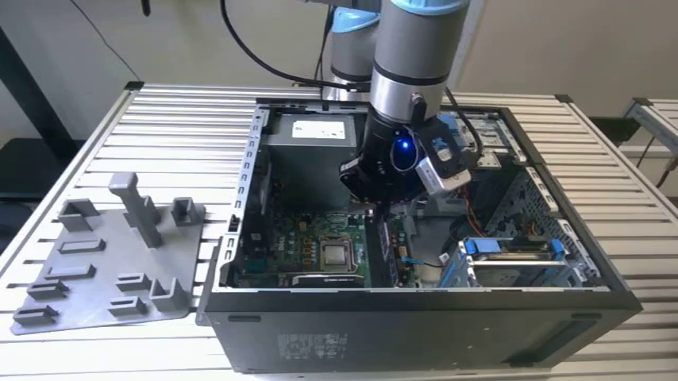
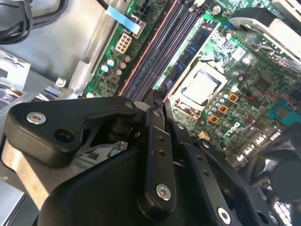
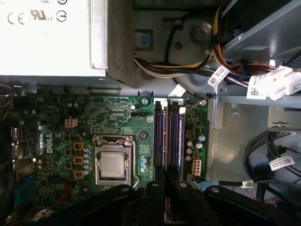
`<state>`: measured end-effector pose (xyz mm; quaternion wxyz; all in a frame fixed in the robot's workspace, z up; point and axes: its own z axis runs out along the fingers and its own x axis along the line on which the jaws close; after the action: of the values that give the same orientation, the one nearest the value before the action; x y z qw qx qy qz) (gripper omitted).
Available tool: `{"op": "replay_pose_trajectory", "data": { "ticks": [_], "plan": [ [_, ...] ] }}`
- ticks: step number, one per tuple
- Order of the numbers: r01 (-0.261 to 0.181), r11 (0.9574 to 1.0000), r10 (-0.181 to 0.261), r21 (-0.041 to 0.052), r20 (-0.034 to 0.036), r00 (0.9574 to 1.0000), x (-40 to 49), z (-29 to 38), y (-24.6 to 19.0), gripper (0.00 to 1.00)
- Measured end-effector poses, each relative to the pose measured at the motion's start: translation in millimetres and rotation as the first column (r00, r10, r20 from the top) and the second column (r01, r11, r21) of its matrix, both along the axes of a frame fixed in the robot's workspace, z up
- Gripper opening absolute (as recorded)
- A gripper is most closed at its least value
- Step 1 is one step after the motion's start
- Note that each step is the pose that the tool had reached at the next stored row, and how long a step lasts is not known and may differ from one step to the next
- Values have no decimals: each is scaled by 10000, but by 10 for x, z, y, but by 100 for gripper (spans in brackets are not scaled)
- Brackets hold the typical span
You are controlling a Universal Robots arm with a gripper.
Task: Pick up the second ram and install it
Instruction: 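Insert the second ram into the second slot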
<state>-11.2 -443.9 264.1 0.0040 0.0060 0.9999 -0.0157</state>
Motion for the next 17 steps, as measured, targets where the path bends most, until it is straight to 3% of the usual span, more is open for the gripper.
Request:
{"op": "replay_pose_trajectory", "data": {
  "ticks": [9, 17],
  "plan": [
    [57, 10000, -57, 0, 0, 10000, -19, -163, -9, 14],
    [247, 9997, -247, 1, -16, 9997, -22, -268, -56, 14]
  ]
}}
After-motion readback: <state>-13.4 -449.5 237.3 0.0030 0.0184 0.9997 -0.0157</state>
